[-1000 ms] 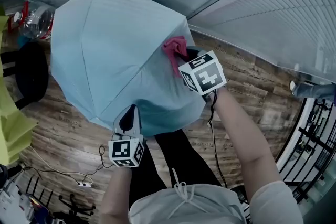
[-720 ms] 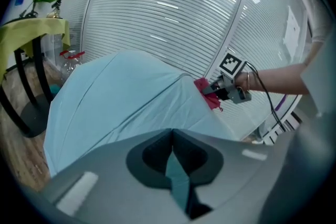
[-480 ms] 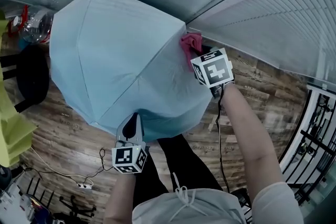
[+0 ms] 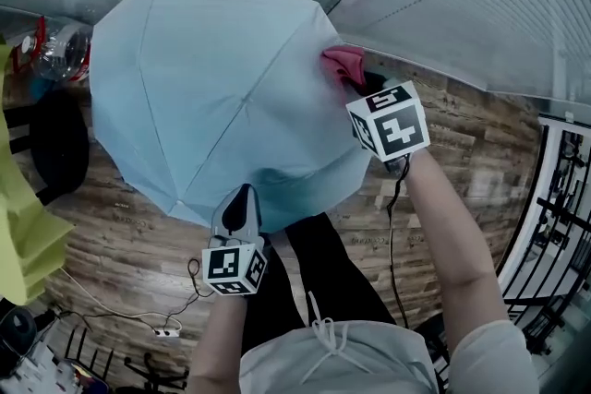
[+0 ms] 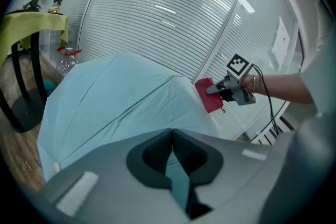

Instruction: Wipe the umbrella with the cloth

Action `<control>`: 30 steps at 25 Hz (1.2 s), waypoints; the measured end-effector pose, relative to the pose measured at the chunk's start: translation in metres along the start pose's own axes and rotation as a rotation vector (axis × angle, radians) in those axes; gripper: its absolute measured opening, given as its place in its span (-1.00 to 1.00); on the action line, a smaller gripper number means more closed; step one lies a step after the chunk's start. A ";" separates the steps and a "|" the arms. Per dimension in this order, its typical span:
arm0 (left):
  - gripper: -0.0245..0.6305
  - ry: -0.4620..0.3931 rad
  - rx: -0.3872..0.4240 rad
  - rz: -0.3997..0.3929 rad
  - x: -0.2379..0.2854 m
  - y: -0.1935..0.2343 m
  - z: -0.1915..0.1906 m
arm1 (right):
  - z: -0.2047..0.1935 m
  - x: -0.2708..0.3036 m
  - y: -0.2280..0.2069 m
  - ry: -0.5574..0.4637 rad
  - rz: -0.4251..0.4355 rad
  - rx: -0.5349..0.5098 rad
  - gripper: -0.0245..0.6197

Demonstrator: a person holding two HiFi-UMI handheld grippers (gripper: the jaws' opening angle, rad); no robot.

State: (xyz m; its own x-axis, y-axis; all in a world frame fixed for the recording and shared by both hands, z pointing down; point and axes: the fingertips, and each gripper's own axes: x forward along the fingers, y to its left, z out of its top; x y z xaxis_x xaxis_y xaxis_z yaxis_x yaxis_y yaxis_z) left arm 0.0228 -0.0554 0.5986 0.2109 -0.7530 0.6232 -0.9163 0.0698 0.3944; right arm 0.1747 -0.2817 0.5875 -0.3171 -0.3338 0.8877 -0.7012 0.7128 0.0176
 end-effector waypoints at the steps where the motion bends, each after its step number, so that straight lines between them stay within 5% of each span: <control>1: -0.91 -0.005 0.002 -0.010 -0.008 0.002 0.000 | -0.001 -0.010 0.014 -0.011 0.003 0.004 -0.75; 9: -0.91 0.006 0.054 -0.063 -0.078 0.040 -0.031 | -0.044 -0.047 0.174 -0.041 0.103 0.050 -0.75; 19: -0.91 0.066 0.070 -0.033 -0.158 0.130 -0.085 | -0.088 0.004 0.372 0.005 0.262 0.087 -0.75; 25: -0.91 0.076 0.027 0.008 -0.172 0.181 -0.110 | -0.101 0.050 0.435 0.038 0.318 0.082 -0.75; 30: -0.91 0.075 -0.010 0.050 -0.174 0.207 -0.127 | -0.111 0.077 0.446 0.017 0.314 0.074 -0.75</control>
State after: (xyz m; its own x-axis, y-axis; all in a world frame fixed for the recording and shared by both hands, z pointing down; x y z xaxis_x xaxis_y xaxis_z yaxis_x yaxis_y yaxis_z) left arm -0.1599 0.1735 0.6576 0.1903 -0.6972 0.6912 -0.9231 0.1126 0.3678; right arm -0.0920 0.0785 0.7149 -0.5150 -0.0945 0.8520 -0.6157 0.7323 -0.2910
